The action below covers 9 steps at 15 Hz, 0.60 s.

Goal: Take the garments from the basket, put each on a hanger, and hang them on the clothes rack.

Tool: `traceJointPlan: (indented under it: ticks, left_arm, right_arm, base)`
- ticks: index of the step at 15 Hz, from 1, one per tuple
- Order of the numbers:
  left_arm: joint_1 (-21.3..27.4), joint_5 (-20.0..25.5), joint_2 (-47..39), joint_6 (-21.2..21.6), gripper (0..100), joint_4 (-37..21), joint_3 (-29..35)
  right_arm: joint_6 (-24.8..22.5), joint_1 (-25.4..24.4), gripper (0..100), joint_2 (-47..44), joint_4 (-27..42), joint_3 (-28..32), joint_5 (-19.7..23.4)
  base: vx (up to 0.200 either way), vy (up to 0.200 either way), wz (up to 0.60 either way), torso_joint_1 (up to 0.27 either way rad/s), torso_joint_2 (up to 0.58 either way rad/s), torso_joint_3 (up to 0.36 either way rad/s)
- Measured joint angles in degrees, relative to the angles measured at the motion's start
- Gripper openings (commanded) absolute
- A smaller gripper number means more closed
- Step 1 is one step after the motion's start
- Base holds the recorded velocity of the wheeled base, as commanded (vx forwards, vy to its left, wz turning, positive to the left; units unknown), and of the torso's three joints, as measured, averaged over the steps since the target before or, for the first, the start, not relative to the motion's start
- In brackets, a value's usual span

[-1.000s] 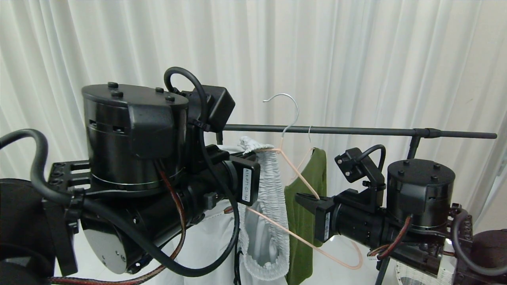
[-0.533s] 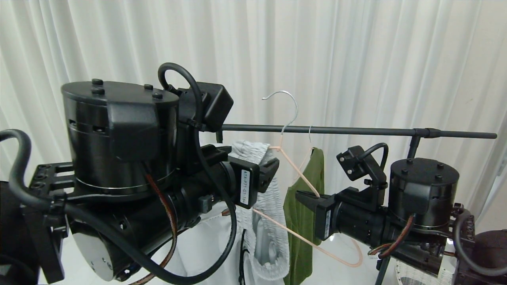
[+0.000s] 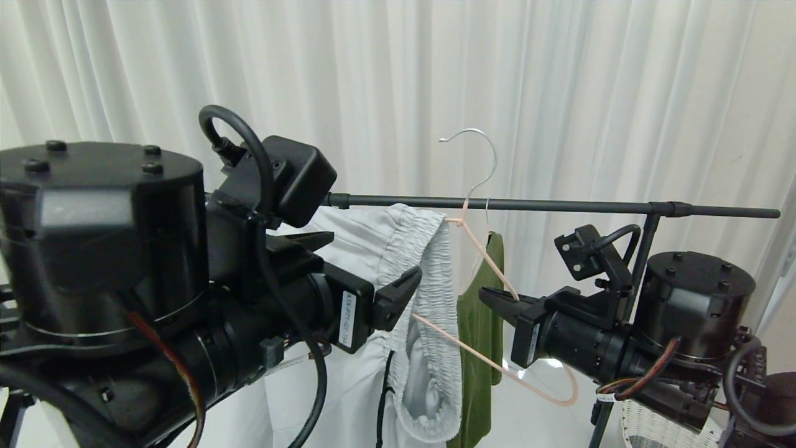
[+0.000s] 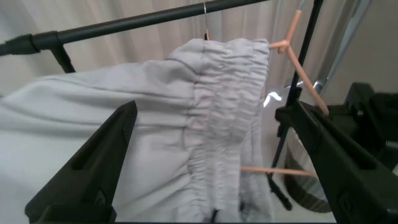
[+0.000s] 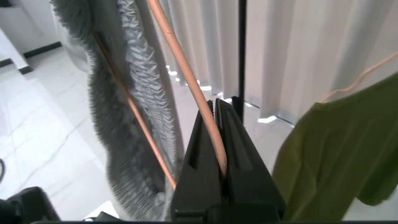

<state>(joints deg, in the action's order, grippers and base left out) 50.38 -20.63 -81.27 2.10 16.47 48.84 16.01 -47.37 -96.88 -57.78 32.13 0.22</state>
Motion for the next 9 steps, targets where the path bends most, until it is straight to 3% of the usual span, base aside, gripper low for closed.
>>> traceJointPlan:
  ticks: [4, 9]
  left_arm:
    - [-2.84, 0.02, 3.27, 12.62, 100, 0.17, -6.28]
    - [-6.12, 2.97, 3.88, 23.03, 100, 5.01, -11.24]
  right_arm:
    - [-3.69, 1.79, 0, 1.32, 0.63, -2.84, 0.07]
    - [-4.97, 1.18, 0, 3.55, 0.66, -5.02, 2.62]
  base:
    - [0.000, 0.000, 0.00, 0.000, 0.00, 0.000]
    - [0.000, 0.000, 0.00, 0.000, 0.00, 0.000]
